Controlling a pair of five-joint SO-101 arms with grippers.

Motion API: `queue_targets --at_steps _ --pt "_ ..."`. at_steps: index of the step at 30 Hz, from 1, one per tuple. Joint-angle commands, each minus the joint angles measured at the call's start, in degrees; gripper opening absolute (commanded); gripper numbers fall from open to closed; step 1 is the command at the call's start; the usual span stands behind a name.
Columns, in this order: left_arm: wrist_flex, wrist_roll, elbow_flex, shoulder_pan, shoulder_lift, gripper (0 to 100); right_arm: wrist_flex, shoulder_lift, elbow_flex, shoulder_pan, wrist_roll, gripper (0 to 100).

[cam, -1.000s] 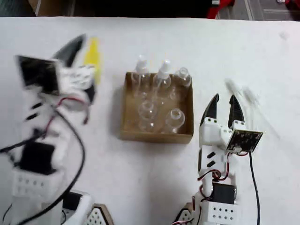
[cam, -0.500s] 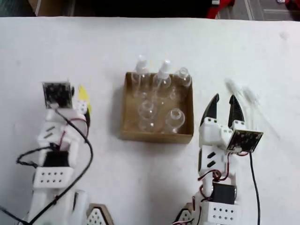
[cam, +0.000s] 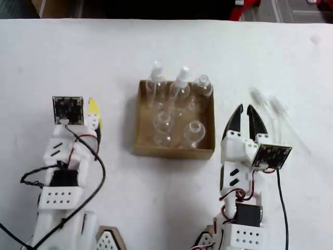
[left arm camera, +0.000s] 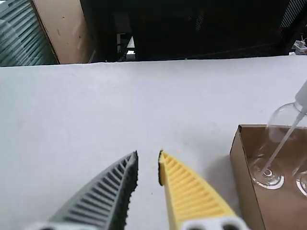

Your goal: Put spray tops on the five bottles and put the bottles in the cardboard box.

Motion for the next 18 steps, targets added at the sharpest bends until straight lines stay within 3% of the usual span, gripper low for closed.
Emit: queue_targets --at_steps 1,6,14,18 --pt "2.6 0.4 -2.4 -0.5 -0.9 7 0.2 0.0 0.4 -2.2 0.6 5.7" --pt "3.0 -5.5 -2.5 1.2 -0.9 7 0.0 0.0 0.4 -1.9 0.6 5.7" --pt "7.2 -5.9 -5.3 2.5 0.1 7 -1.1 -0.1 0.4 0.2 0.4 5.6" --pt "8.3 -6.0 -10.6 2.4 9.5 7 -1.0 -0.1 0.4 0.0 0.4 5.6"
